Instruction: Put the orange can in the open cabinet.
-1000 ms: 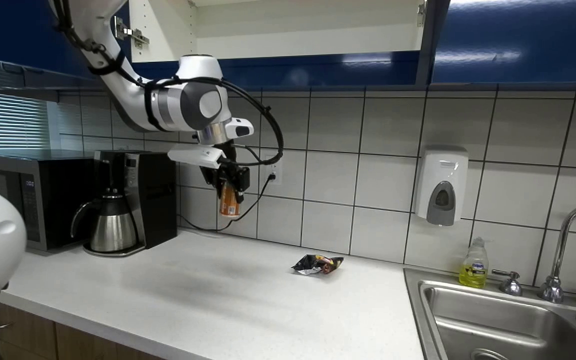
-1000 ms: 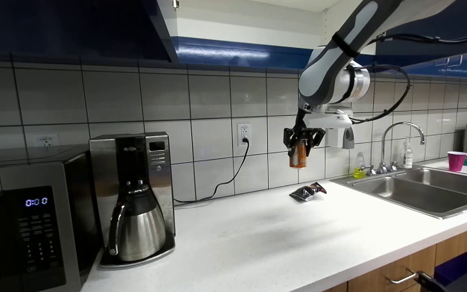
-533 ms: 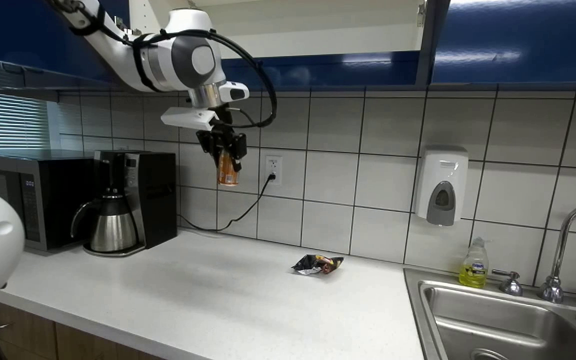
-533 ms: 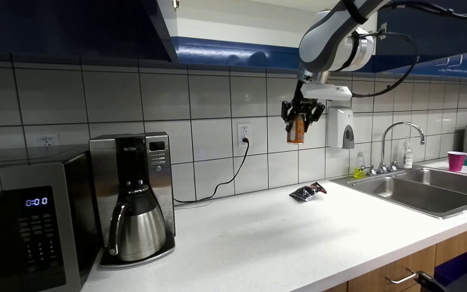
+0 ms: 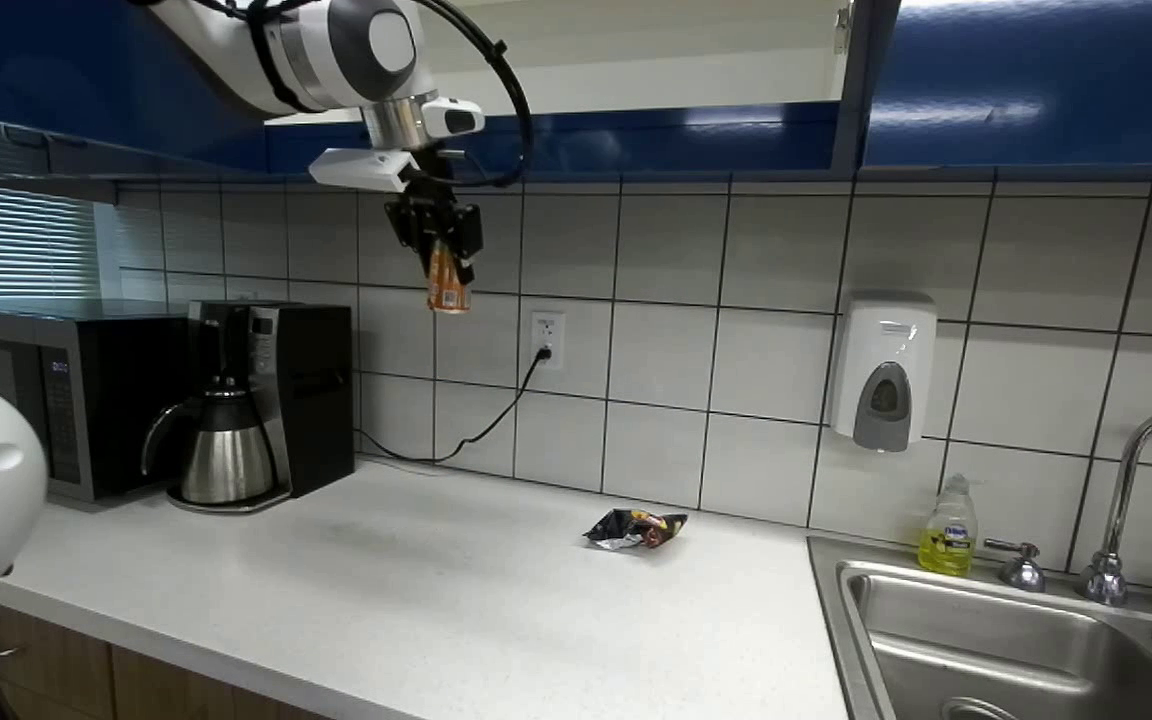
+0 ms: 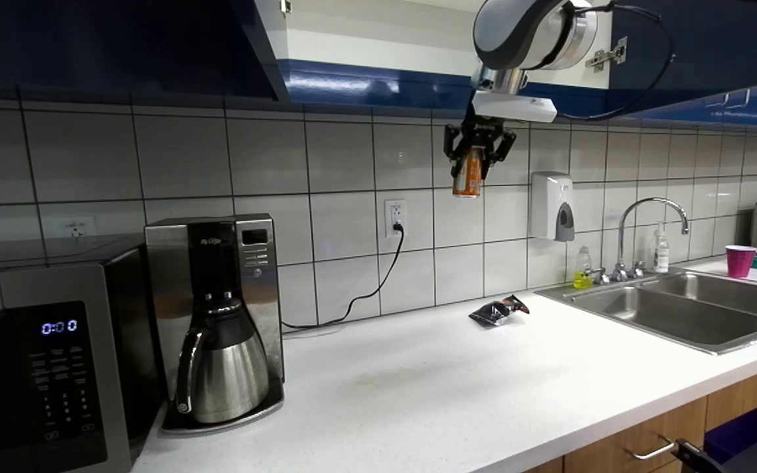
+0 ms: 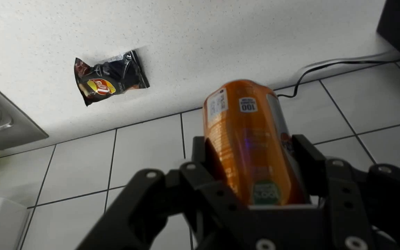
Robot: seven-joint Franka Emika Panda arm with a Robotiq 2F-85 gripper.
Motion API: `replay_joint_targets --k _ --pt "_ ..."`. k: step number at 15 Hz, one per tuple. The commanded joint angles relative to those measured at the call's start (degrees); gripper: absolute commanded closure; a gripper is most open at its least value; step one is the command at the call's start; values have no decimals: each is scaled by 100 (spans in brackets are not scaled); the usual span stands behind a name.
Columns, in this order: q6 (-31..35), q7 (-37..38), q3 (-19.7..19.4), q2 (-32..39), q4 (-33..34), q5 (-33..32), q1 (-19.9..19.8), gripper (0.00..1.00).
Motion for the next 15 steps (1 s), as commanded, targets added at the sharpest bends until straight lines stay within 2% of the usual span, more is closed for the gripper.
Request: replay_joint_targets --k 1,9,15 --pt "-505 364 222 2 560 -59 -175 62" --pt "-1253 547 281 -40 1255 -71 -150 62" --pt "-1572 791 408 17 1808 -134 -149 62"
